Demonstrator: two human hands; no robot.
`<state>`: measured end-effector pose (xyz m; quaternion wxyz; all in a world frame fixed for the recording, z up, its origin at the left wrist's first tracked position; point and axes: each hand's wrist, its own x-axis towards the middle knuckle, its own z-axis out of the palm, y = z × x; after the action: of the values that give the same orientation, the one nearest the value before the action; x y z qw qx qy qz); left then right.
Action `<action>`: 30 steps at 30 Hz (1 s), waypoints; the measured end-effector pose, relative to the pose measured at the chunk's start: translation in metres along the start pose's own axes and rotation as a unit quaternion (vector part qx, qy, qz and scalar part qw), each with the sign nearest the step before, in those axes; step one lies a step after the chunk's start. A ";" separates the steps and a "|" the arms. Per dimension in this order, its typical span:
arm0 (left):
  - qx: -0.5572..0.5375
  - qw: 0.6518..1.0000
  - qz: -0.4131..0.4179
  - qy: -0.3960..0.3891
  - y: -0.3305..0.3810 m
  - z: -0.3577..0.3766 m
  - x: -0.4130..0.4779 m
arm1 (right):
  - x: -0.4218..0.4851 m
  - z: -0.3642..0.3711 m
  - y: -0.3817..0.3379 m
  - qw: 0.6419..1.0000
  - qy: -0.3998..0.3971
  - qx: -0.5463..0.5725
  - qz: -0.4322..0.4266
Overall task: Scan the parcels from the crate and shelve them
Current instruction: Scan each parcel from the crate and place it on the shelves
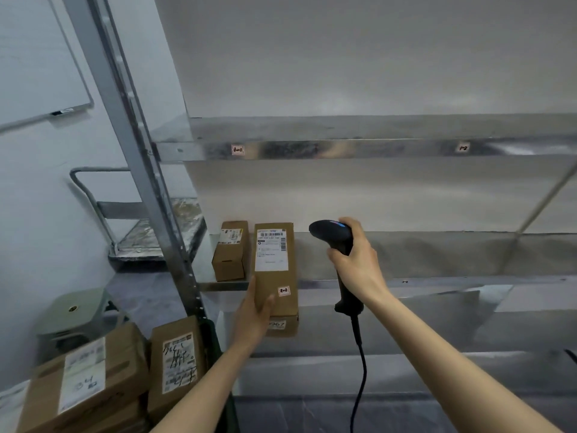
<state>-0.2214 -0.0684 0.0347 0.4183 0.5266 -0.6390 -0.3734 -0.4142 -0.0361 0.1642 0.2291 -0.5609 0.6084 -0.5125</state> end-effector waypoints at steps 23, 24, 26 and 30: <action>0.102 0.987 -0.119 -0.023 -0.042 0.000 0.088 | 0.072 0.039 0.034 0.998 -0.063 0.005 0.022; 0.108 0.987 -0.119 -0.027 -0.041 0.001 0.091 | 0.072 0.039 0.034 0.998 -0.065 0.009 0.023; 0.126 0.984 -0.121 -0.027 -0.040 0.000 0.094 | 0.073 0.038 0.035 0.998 -0.065 0.013 0.024; 0.136 0.982 -0.129 -0.003 -0.039 0.002 0.089 | 0.071 0.036 0.035 0.997 -0.067 0.013 0.020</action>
<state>-0.2174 -0.1624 0.0111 0.2893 0.6556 -0.6114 -0.3357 -0.4179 -0.1199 0.1408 0.2865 -0.5787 0.5962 -0.4770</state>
